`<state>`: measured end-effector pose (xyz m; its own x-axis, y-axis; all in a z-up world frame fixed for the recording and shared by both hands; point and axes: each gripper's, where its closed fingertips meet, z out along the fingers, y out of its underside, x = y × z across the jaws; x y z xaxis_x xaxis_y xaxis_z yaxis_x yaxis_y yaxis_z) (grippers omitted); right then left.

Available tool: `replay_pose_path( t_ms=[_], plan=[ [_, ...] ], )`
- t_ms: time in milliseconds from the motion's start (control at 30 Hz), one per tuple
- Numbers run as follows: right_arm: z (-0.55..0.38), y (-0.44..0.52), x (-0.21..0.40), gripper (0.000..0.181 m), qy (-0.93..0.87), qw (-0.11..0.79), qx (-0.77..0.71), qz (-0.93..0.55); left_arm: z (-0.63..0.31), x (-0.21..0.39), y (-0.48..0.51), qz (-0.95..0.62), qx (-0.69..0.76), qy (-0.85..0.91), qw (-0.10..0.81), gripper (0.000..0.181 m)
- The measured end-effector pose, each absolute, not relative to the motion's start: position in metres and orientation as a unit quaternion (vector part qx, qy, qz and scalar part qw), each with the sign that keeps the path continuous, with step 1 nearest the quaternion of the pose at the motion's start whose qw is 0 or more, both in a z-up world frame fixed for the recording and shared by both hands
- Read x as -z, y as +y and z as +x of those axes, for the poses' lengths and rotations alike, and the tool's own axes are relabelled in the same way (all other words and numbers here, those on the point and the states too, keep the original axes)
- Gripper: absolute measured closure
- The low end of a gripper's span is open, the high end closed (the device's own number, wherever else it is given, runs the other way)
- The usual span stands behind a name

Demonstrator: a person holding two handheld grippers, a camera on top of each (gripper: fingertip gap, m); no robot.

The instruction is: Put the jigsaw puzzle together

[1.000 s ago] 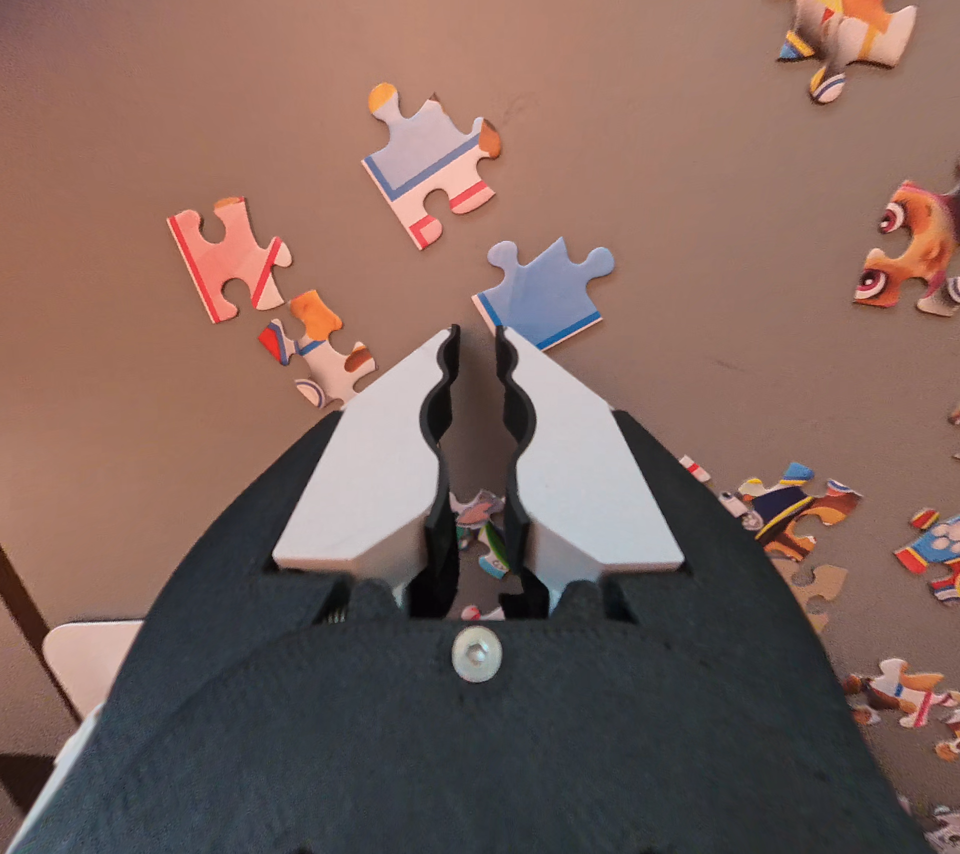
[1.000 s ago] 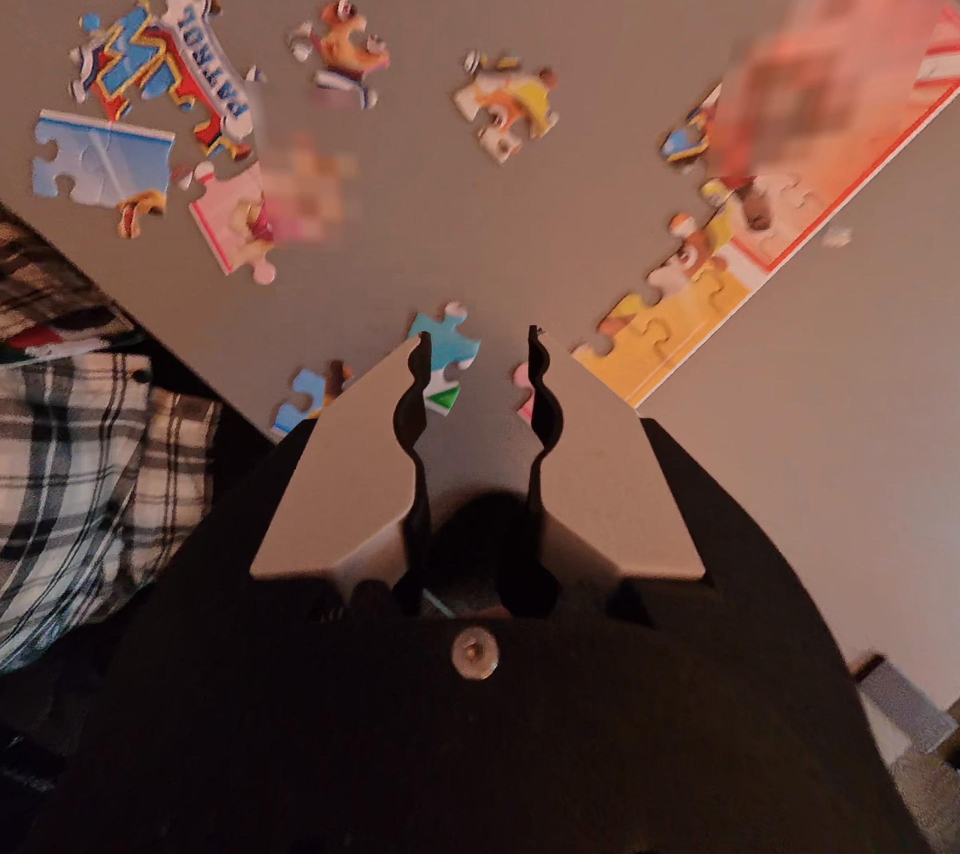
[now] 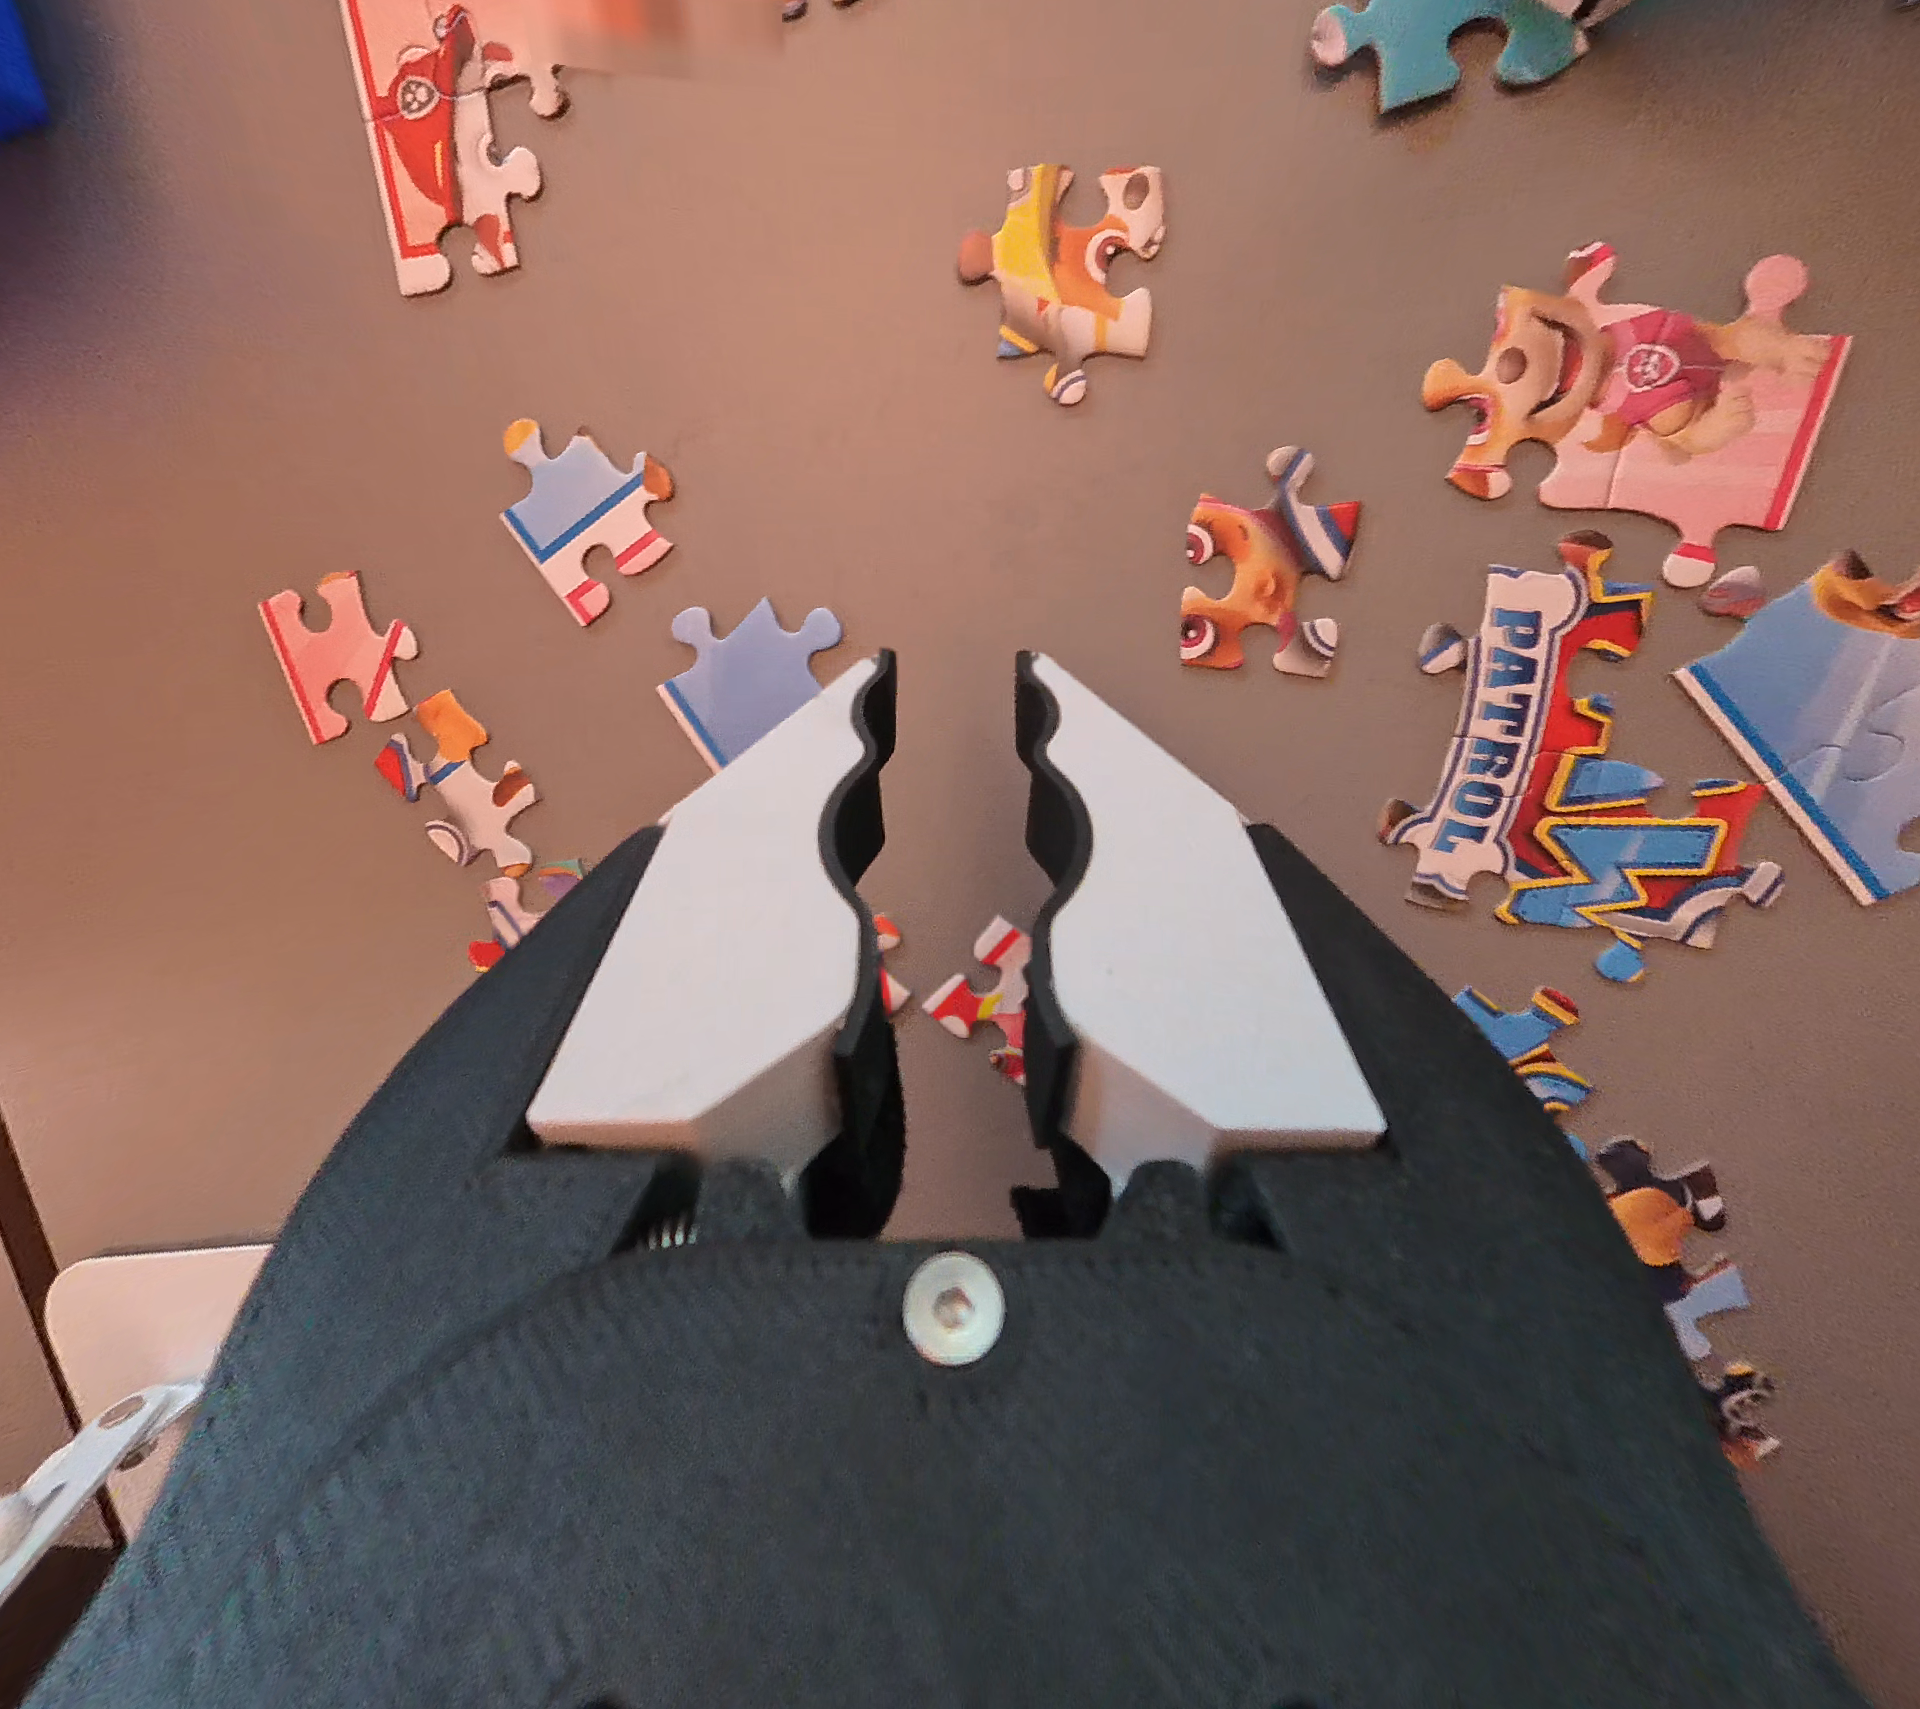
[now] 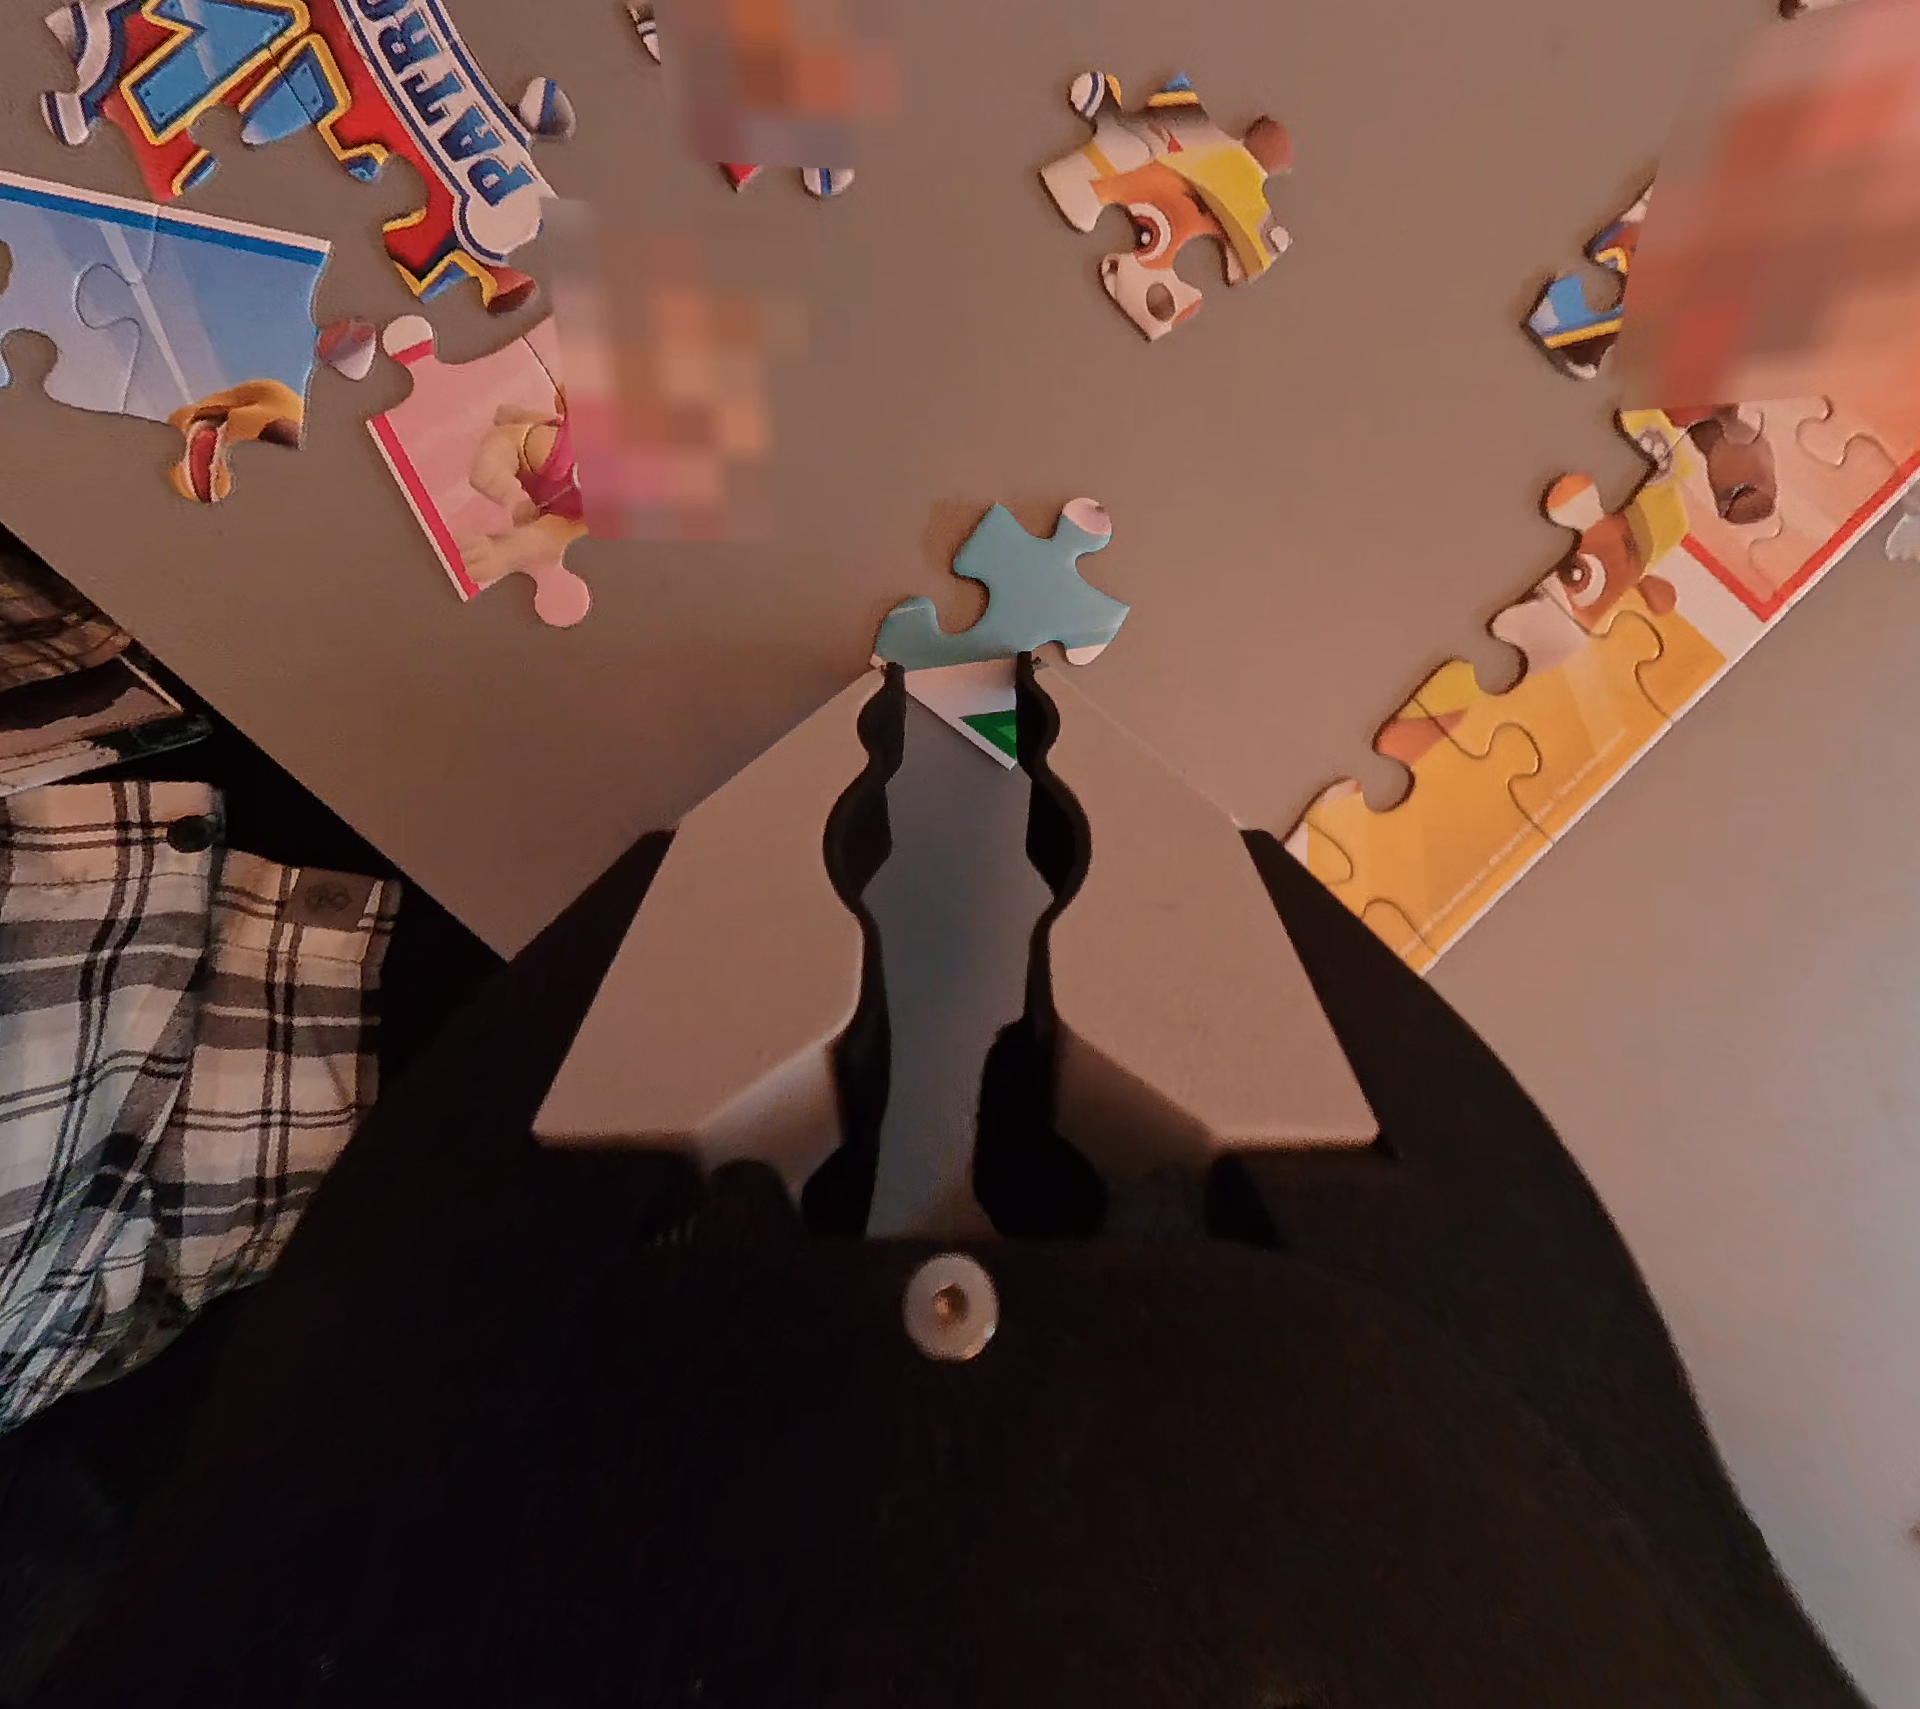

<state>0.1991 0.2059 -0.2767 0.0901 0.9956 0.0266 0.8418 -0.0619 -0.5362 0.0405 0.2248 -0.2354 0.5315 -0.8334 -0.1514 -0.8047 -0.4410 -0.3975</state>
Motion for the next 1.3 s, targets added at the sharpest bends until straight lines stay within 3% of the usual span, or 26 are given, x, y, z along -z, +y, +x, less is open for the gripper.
replay_pose_path(
  t_ms=[67, 100, 300, 667, 967, 1300],
  plan=[
    [0.194, 0.205, 0.275, 0.168, -0.653, 0.226, -0.182, -0.699, 0.044, 0.237, 0.221, -0.847, 0.039, 0.485, 0.214, 0.159],
    [0.191, 0.203, 0.274, 0.181, -0.656, 0.232, -0.186, -0.694, 0.047, 0.238, 0.219, -0.847, 0.048, 0.484, 0.215, 0.159],
    [0.19, 0.202, 0.276, 0.181, -0.663, 0.234, -0.178, -0.688, 0.047, 0.247, 0.209, -0.853, 0.064, 0.477, 0.203, 0.159],
    [0.236, 0.165, 0.262, 0.145, -0.691, 0.196, -0.218, -0.66, 0.047, 0.236, 0.163, -0.852, 0.078, 0.477, 0.202, 0.156],
    [0.248, 0.135, 0.269, 0.14, -0.703, 0.224, -0.208, -0.642, 0.008, 0.204, 0.095, -0.876, 0.069, 0.413, 0.241, 0.15],
    [0.173, 0.06, 0.253, 0.139, -0.731, 0.264, -0.304, -0.551, -0.071, 0.221, -0.055, -0.938, 0.042, 0.255, 0.232, 0.133]
  ],
)
